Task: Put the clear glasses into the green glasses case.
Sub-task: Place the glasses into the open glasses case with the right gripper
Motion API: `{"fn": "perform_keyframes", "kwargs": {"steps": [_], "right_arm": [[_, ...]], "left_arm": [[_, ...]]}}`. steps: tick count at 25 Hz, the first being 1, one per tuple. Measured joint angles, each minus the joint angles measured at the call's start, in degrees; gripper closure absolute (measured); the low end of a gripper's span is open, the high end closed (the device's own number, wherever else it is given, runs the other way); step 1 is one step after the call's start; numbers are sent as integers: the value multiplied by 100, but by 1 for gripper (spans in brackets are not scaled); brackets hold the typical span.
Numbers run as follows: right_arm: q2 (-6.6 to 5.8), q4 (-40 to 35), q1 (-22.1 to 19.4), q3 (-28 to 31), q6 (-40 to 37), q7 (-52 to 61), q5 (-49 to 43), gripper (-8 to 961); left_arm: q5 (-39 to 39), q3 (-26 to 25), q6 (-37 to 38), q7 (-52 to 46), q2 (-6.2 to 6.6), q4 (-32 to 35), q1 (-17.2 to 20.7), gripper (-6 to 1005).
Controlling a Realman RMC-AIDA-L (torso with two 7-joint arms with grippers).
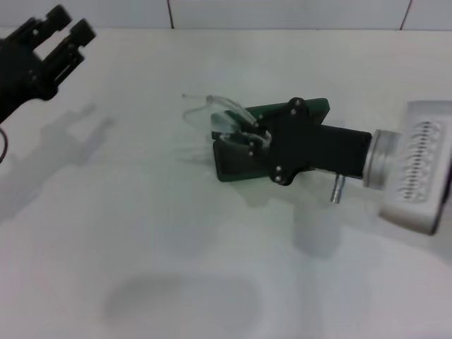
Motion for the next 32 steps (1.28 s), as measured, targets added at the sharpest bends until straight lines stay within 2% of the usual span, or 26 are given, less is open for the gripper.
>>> {"fn": "perform_keyframes", "kwargs": {"steps": [3, 5, 9, 14, 17, 21, 32], "right_arm": [[8, -927, -164, -84, 271, 1247, -1488, 876], [9, -1513, -176, -48, -2, 2410, -2752, 875], [16, -2283, -86, 169, -609, 4228, -4494, 874], [35, -2722, 190, 309, -748, 5922, -6167, 874], [54, -2688, 507, 611, -1146, 6567, -6758, 873], [62, -2584, 782, 801, -1354, 6734, -7089, 872], [104, -2539, 1017, 297, -1225, 6828, -8052, 870]], "left_arm": [[-35, -7, 0, 5, 2, -2, 138, 484], [-43, -8, 0, 11, 9, -2, 198, 484], [-47, -11, 0, 22, 8, 8, 254, 484], [-48, -14, 1, 32, 18, 9, 252, 484], [-25, -12, 1, 33, 26, 9, 227, 484], [-12, 4, 1, 34, 31, 13, 211, 484], [5, 27, 1, 35, 38, 24, 198, 484]]}}
